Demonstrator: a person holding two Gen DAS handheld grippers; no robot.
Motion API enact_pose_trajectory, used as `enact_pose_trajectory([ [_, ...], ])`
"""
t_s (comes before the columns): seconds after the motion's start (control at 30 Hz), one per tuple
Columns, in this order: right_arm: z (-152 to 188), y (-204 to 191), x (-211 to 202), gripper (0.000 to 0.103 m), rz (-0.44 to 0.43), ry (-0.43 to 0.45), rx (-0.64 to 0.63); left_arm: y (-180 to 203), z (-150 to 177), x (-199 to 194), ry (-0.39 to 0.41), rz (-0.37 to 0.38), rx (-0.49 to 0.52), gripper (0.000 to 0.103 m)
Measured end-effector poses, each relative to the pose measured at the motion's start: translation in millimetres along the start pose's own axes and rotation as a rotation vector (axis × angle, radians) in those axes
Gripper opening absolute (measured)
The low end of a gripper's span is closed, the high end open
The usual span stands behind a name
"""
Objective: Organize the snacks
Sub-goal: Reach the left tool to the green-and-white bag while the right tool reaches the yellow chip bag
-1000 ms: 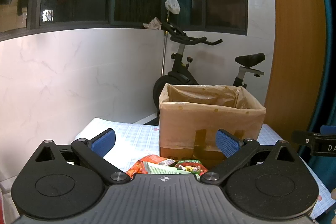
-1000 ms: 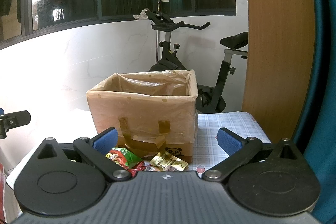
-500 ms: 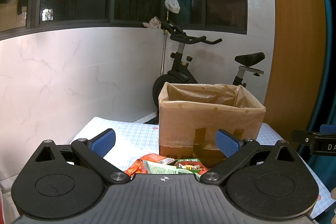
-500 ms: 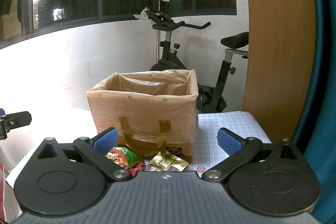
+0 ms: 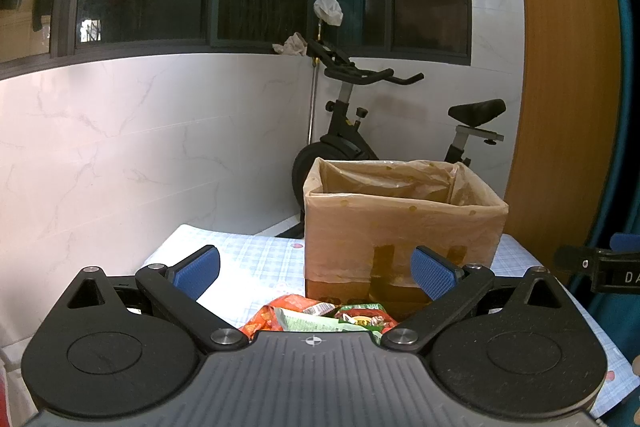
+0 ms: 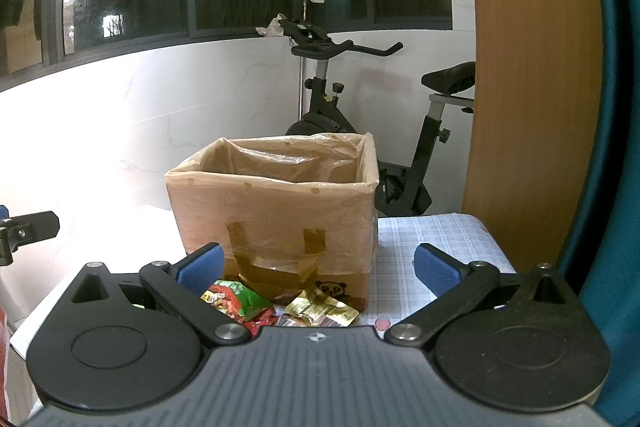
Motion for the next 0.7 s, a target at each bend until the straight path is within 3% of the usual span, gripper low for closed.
enact_pose_trajectory([
  [0.27, -16.2, 0.4, 18.1, 0.103, -0.043, 0.046, -0.005, -6.2, -26.6, 18.6, 0.046, -0.041, 0.039, 0.102],
  [0.43, -35.5, 9.2, 39.1, 0.103, -0.051, 0.07, 0.053, -18.1, -42.2, 37.3, 0.081, -0.062, 0.038, 0.102],
  [0.7, -27.7, 16.4, 75.4, 0.103, -0.06, 0.077, 0.13, -30.0, -29.8, 73.7, 0.026, -0.025, 0.011, 0.102],
])
Point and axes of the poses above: each gripper's, at about its wrist camera, not at the fingertips, and x roughly the way its jaws point, y to its right, z to its underside, the point moved 6 cm from there along x, roughly the way its jaws point, and after that the axes turned 3 degrees about -x, right-handed, at the moved point
